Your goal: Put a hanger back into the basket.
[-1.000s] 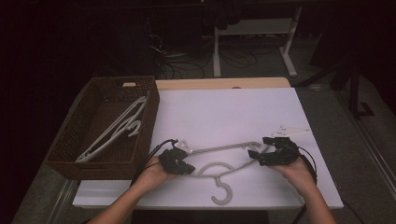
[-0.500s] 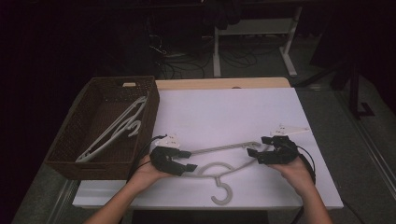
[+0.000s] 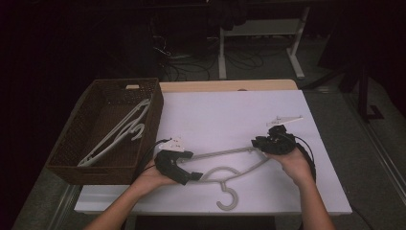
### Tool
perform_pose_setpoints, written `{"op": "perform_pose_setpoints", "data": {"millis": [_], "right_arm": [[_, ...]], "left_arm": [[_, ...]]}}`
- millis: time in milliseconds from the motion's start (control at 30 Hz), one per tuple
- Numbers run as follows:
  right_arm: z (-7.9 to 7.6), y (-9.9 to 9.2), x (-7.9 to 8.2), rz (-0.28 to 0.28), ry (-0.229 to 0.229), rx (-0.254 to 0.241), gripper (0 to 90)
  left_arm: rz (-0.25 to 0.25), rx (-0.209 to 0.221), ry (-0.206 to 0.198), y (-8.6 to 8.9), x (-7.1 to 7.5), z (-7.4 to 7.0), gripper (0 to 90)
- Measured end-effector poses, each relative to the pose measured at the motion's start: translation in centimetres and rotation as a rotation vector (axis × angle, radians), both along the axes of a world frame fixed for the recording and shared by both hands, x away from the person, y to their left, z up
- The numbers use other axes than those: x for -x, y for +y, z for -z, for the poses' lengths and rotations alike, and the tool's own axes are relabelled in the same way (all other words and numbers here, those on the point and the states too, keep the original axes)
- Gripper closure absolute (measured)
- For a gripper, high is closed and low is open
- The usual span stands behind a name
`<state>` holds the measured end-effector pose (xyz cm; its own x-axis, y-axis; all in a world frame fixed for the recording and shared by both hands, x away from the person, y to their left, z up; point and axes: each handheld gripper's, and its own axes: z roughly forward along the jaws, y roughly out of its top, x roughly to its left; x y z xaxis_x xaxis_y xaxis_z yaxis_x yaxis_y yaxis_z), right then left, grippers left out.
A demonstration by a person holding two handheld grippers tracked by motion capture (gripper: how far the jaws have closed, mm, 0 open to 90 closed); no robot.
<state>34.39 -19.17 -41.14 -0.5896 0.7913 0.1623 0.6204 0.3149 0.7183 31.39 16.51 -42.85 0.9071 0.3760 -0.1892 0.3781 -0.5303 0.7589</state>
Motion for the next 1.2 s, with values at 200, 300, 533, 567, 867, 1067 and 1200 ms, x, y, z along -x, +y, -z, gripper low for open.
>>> {"op": "perform_pose_setpoints", "data": {"millis": [200,300,533,567,867,1067,1200], "right_arm": [[0.7,0.9,-1.7,-0.007,0.032,0.084,88.9],[1.2,1.1,-2.4,-0.008,0.044,0.130,89.0],[2.1,1.4,-2.9,-0.003,0.052,0.189,89.0],[2.2,1.4,-2.9,0.001,0.051,0.191,89.0],[2.9,1.4,-2.9,-0.003,0.073,0.206,89.0],[3.1,1.6,-2.9,-0.003,0.079,0.216,89.1],[3.3,1.7,-3.0,0.003,0.090,0.218,89.1]], "left_arm": [[-0.006,0.001,-0.003,0.0,0.0,-0.1,4.1],[-0.005,0.002,-0.004,-0.1,0.0,0.0,3.7],[-0.007,0.001,0.000,0.0,0.0,0.1,3.7],[-0.008,-0.001,0.001,0.0,-0.1,0.1,3.7],[-0.008,-0.001,0.002,0.0,-0.1,0.1,3.8],[-0.003,-0.005,0.002,0.0,0.0,0.2,3.8],[0.002,-0.008,0.003,-0.1,0.0,0.2,3.9]]}}
